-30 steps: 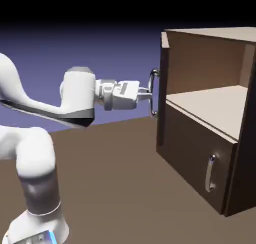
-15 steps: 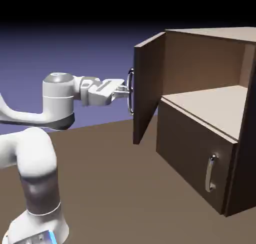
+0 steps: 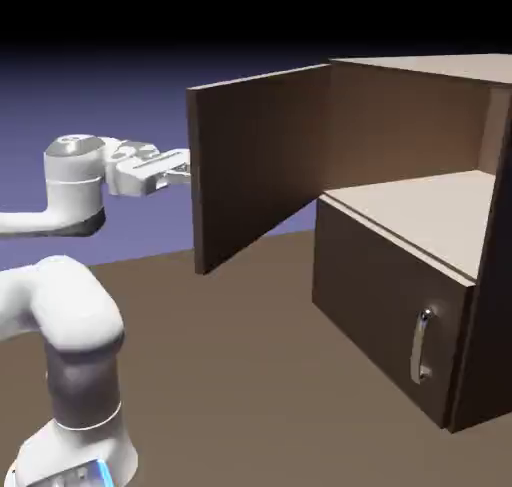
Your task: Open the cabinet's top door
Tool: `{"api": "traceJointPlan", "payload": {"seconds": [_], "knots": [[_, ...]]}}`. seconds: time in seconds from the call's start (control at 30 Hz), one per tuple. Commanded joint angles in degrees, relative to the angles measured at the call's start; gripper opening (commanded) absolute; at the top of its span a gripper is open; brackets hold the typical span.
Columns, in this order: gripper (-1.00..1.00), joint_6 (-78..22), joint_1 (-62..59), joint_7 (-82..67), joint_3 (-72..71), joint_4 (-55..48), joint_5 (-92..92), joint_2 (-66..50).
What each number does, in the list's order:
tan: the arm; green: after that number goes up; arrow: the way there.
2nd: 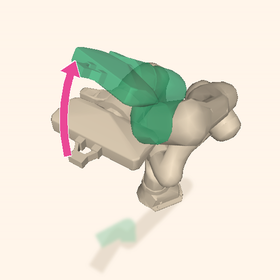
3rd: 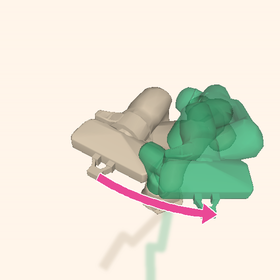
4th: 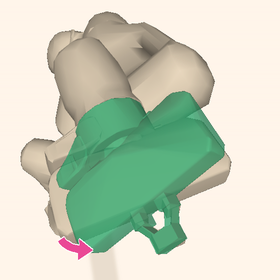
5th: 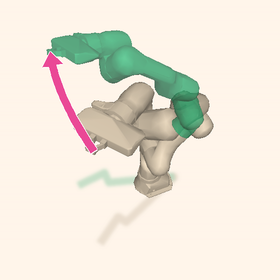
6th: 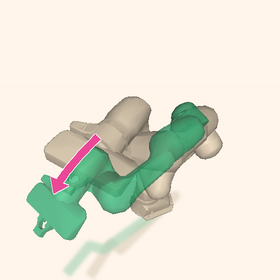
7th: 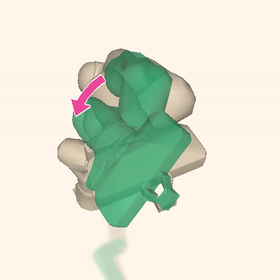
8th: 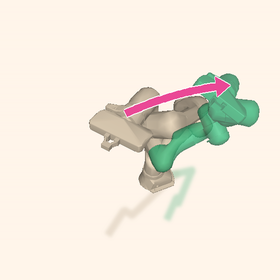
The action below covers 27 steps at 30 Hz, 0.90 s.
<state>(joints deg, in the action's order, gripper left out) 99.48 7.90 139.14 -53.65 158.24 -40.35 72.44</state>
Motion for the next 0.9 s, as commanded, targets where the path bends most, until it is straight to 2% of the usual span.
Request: {"api": "traceJointPlan", "payload": {"seconds": [0.0,0.37,0.87], "knots": [[-1.0,-2.29,-1.21,0.03,-1.95,-2.07,1.55,-0.84],[-1.0,-22.07,-18.45,-0.93,-17.89,-24.91,12.13,-5.31],[-1.0,-43.64,-43.6,-6.03,-30.06,-56.05,18.19,-2.67]]}}
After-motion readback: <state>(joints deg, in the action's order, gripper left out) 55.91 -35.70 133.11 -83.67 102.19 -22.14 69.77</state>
